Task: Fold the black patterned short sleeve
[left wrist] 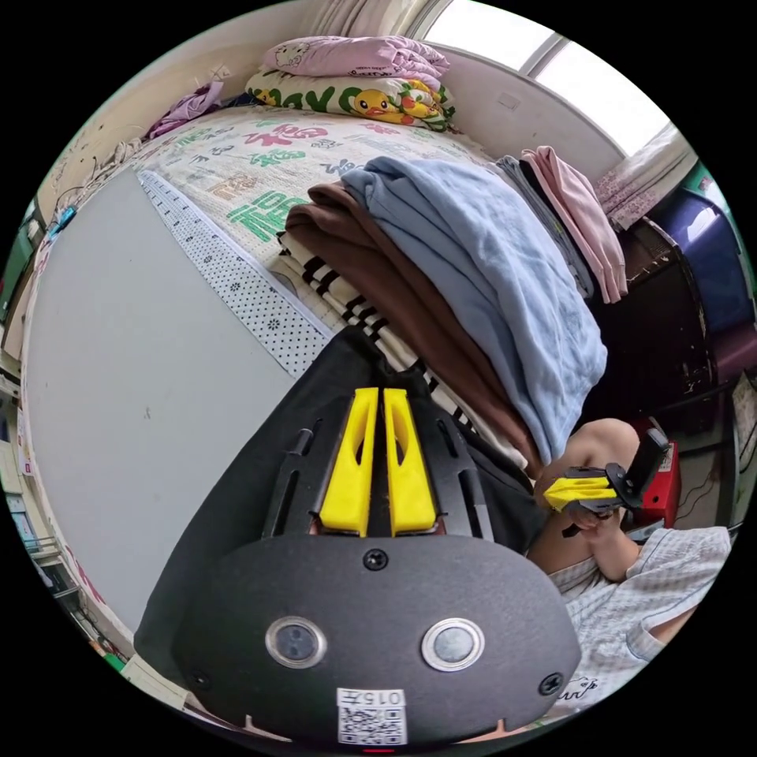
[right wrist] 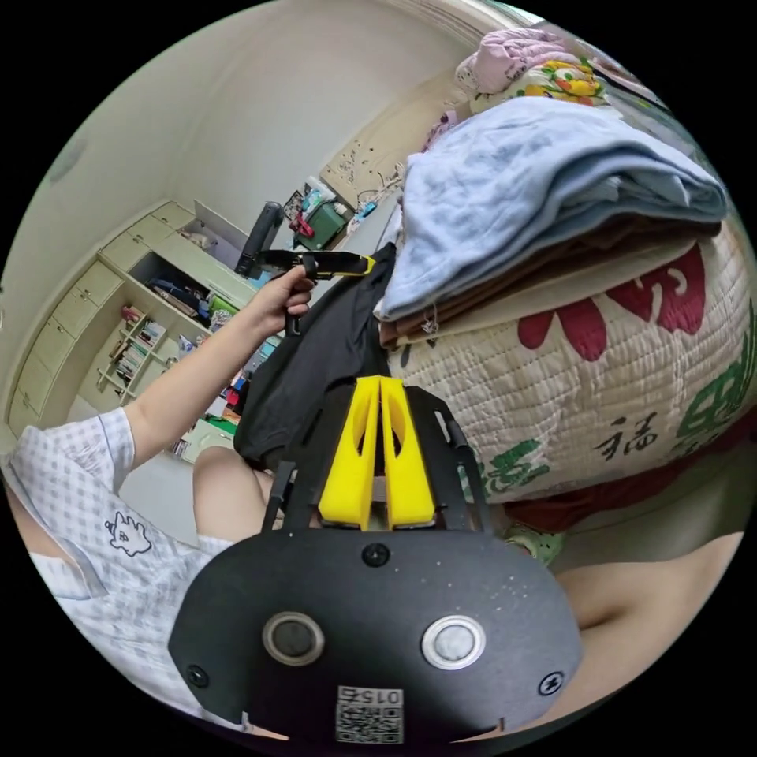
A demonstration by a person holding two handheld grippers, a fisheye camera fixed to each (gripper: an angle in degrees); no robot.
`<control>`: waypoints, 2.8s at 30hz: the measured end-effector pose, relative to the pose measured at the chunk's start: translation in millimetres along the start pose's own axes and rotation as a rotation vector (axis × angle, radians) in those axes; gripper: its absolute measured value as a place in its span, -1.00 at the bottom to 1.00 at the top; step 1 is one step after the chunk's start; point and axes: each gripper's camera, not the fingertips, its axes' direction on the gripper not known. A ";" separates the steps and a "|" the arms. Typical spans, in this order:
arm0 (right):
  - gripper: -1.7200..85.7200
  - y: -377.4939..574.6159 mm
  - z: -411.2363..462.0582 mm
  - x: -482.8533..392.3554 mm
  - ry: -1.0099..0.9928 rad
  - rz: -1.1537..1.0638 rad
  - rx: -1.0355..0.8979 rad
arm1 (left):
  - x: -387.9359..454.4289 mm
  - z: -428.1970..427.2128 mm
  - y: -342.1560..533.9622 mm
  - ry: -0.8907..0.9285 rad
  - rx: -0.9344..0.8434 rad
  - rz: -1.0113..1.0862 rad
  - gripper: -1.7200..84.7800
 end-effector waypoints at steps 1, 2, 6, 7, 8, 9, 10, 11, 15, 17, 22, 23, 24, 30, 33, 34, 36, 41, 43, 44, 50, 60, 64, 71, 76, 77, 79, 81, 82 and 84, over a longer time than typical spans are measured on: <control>-0.82 -3.9 -1.3 -3.8 -0.029 -0.047 0.019 | -0.3 1.3 -1.3 -0.002 0.001 0.003 -0.96; -0.78 -9.2 1.9 -6.3 -0.049 -0.074 0.013 | -0.4 2.1 -1.9 -0.004 0.001 0.003 -0.96; -0.87 -20.4 27.7 -7.5 -0.021 -0.125 -0.061 | -0.9 6.4 -8.3 -0.017 0.000 0.002 -0.96; -0.88 -20.8 30.6 -5.8 0.002 -0.115 -0.068 | -2.2 7.0 -10.5 -0.014 -0.002 -0.005 -0.96; -0.91 -20.2 33.4 -1.0 0.035 -0.097 -0.068 | -3.0 7.2 -11.7 -0.011 -0.004 -0.008 -0.96; -0.92 -19.6 33.1 1.8 0.036 -0.092 -0.061 | -4.7 7.5 -14.1 -0.005 -0.009 -0.014 -0.96; -0.93 -18.3 32.1 8.6 0.040 -0.071 -0.055 | -6.8 7.7 -16.9 0.002 -0.016 -0.021 -0.96; -0.94 -17.0 32.0 16.0 0.051 -0.054 -0.059 | -8.0 7.7 -18.4 0.006 -0.019 -0.025 -0.96; -0.94 -16.9 38.7 32.6 0.048 -0.024 -0.066 | -10.3 8.2 -29.2 0.006 -0.041 -0.028 -0.96; -0.91 -18.3 44.4 37.7 0.044 -0.042 -0.061 | -9.6 6.6 -33.4 0.001 -0.048 -0.020 -0.95; -0.75 -8.3 27.6 63.1 -0.036 0.024 0.040 | -15.9 -23.2 -44.1 0.046 -0.008 0.008 -0.88; -0.73 -6.6 26.2 70.2 -0.016 0.045 0.038 | -17.4 -28.8 -45.4 0.038 0.003 0.007 -0.87; -0.72 -6.2 26.7 73.5 -0.008 0.053 0.031 | -20.9 -39.2 -48.7 0.022 0.023 0.000 -0.84; -0.71 -2.8 48.7 100.3 0.001 0.087 -0.033 | -37.8 -63.0 -79.1 0.066 0.032 -0.085 -0.77; -0.71 2.1 58.2 108.8 0.004 0.098 -0.086 | -39.1 -62.3 -98.4 0.034 -0.008 -0.096 -0.76; -0.70 5.0 64.7 110.9 0.008 0.098 -0.114 | -40.0 -59.5 -106.1 0.048 -0.041 -0.098 -0.75; -0.68 8.7 84.7 114.8 0.013 0.096 -0.185 | -41.4 -57.5 -116.5 0.066 -0.081 -0.105 -0.75; -0.84 16.2 113.0 116.4 0.051 0.060 -0.230 | -39.1 -70.5 -131.7 0.044 -0.130 -0.099 -0.86; -0.92 19.8 115.8 117.7 0.004 0.054 -0.218 | -36.2 -85.4 -134.9 0.012 -0.132 -0.073 -0.92; -0.94 22.5 115.7 117.8 -0.012 0.053 -0.201 | -35.9 -91.1 -135.5 0.006 -0.124 -0.071 -0.93; -0.97 22.1 90.8 89.0 0.056 -0.063 -0.100 | -40.0 -177.9 -140.9 0.034 0.027 -0.096 -0.96; -0.97 37.7 23.8 17.3 0.035 -0.286 0.146 | -72.5 -399.9 -81.0 0.364 0.470 -0.061 -0.97; -0.97 51.6 65.3 -59.2 -0.134 -0.536 0.037 | -126.8 -470.8 4.1 0.370 0.572 -0.133 -0.97; -0.97 105.3 273.5 -139.6 -0.365 -0.680 -0.392 | -231.7 -495.2 151.1 0.302 0.653 -0.445 -0.96; -0.97 149.2 362.4 -162.2 -0.321 -0.683 -0.591 | -264.9 -497.0 235.2 0.241 0.749 -0.659 -0.91; -0.97 155.6 371.3 -167.3 -0.313 -0.691 -0.608 | -264.2 -498.2 238.6 0.232 0.737 -0.657 -0.89; -0.97 161.7 383.0 -173.1 -0.313 -0.694 -0.626 | -265.5 -511.0 229.4 0.294 0.664 -0.626 -0.81; -0.97 165.1 395.1 -177.4 -0.325 -0.681 -0.647 | -257.8 -522.0 209.9 0.284 0.583 -0.568 -0.78; -0.97 166.7 402.7 -180.3 -0.331 -0.675 -0.661 | -249.6 -523.3 199.0 0.239 0.543 -0.548 -0.77; -0.97 168.8 413.9 -184.9 -0.330 -0.665 -0.675 | -243.3 -516.3 181.3 0.190 0.439 -0.540 -0.78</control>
